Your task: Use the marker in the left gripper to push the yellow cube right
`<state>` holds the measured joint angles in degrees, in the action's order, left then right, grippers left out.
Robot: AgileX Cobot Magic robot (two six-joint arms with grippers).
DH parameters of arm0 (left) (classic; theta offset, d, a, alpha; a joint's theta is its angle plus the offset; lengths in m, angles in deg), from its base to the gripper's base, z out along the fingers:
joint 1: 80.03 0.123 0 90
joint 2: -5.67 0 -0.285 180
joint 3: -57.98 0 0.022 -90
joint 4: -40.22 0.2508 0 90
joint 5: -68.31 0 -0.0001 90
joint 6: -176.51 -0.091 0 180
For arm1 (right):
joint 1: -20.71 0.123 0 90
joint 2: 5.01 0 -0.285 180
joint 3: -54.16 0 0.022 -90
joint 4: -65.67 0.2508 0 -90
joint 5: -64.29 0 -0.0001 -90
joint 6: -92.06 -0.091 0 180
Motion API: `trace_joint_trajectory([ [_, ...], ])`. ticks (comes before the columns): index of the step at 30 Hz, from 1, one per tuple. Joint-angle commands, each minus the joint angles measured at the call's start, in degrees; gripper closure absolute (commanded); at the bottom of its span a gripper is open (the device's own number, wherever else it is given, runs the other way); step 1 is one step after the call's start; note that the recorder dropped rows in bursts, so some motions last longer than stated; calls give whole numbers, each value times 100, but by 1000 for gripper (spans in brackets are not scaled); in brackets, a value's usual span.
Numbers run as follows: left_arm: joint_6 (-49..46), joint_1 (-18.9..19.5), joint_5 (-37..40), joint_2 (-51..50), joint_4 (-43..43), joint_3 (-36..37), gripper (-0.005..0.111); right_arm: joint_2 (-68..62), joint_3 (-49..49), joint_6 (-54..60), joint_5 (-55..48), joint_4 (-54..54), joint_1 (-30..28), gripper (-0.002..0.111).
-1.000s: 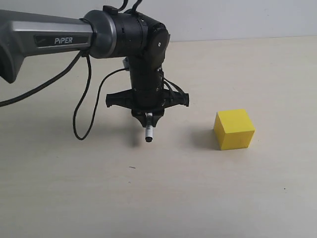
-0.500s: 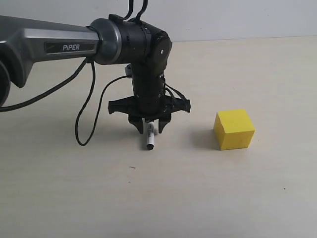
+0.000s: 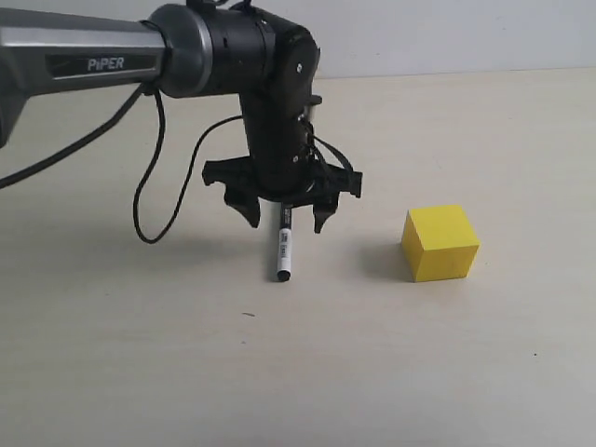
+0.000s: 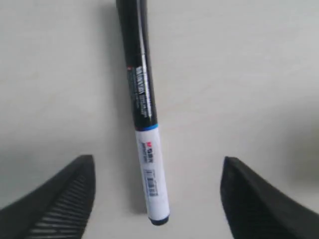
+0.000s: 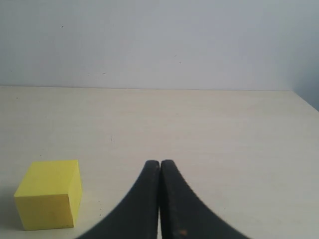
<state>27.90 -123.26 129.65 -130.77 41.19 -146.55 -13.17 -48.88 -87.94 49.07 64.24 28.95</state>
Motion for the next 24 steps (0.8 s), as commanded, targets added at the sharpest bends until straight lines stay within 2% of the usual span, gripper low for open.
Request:
trace_joint_trajectory([
  [1, -551, -20, 237, 530, -7, -23, 81, 37, 26, 0, 7, 4, -22, 108],
  [2, -601, -20, 380, 690, -18, -23, 107, 37, 26, 0, 7, 4, -22, 108],
  [4, -764, -63, 440, 958, -18, 2, 107, 37, 26, 0, 7, 4, -22, 108],
  [7, -861, -220, -402, 1682, -18, 534, 107, 37, 26, 0, 7, 4, -22, 108],
  [12, -972, -659, -2468, 3203, -18, 2297, 107, 37, 26, 0, 7, 4, -22, 108],
  [17, -972, -687, -3457, 4260, -18, 3879, 107, 37, 26, 0, 7, 4, -22, 108],
  [20, -972, -687, -4315, 4814, -28, 5053, 107, 37, 26, 0, 7, 4, -22, 108],
  [24, -950, -687, -5872, 5588, -28, 6457, 107, 37, 26, 0, 7, 4, -22, 108],
])
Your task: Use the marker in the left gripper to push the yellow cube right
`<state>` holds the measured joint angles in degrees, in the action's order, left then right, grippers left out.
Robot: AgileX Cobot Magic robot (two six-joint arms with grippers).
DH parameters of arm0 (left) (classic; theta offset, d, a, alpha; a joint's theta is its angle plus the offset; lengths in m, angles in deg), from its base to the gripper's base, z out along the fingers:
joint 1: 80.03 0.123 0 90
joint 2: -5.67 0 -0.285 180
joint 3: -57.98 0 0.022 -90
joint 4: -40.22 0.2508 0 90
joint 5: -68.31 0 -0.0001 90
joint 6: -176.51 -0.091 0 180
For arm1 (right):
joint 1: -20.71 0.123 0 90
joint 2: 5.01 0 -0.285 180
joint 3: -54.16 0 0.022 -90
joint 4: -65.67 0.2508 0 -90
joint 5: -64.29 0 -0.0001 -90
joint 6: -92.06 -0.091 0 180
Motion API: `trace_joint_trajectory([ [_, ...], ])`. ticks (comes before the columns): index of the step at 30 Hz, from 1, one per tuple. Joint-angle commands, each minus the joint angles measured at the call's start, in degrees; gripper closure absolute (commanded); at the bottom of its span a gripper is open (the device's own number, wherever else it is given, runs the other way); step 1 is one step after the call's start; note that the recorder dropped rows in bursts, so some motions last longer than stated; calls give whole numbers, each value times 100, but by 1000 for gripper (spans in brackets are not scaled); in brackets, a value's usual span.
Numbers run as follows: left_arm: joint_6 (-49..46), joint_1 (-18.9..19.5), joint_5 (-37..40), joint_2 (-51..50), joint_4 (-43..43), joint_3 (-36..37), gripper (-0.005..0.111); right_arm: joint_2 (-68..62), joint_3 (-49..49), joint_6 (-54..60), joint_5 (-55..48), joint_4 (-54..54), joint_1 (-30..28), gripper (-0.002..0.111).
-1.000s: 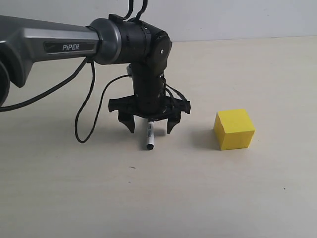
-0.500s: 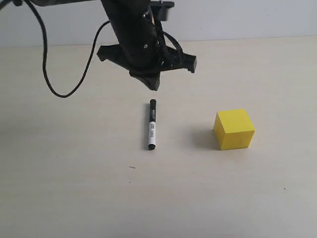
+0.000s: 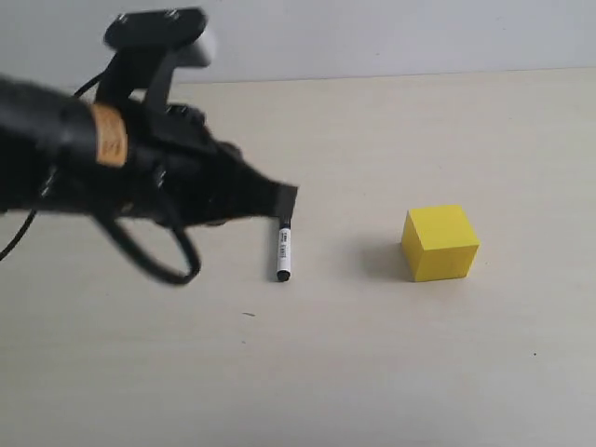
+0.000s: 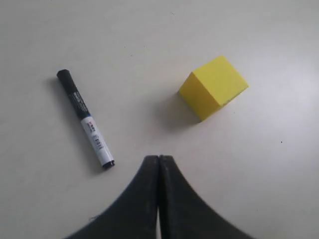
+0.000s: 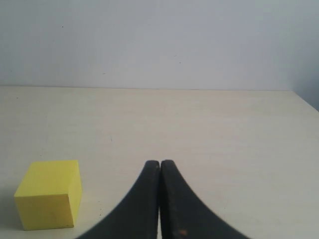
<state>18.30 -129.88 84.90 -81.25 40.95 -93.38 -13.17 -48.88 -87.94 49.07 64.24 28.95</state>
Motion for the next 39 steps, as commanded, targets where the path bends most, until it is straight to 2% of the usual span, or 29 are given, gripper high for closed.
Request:
trace_joint_trajectory([
  [1, 10, -24, -1660, 833, -4, 1351, 107, 37, 26, 0, 7, 4, -22, 108],
  [5, -34, -24, -2472, 1542, 8, 2023, 107, 37, 26, 0, 7, 4, -22, 108],
  [12, -63, -24, -2270, 2356, 8, 2309, 107, 37, 26, 0, 7, 4, -22, 108],
  [39, -63, -24, -2271, 2422, 8, 2309, 107, 37, 26, 0, 7, 4, -22, 108],
])
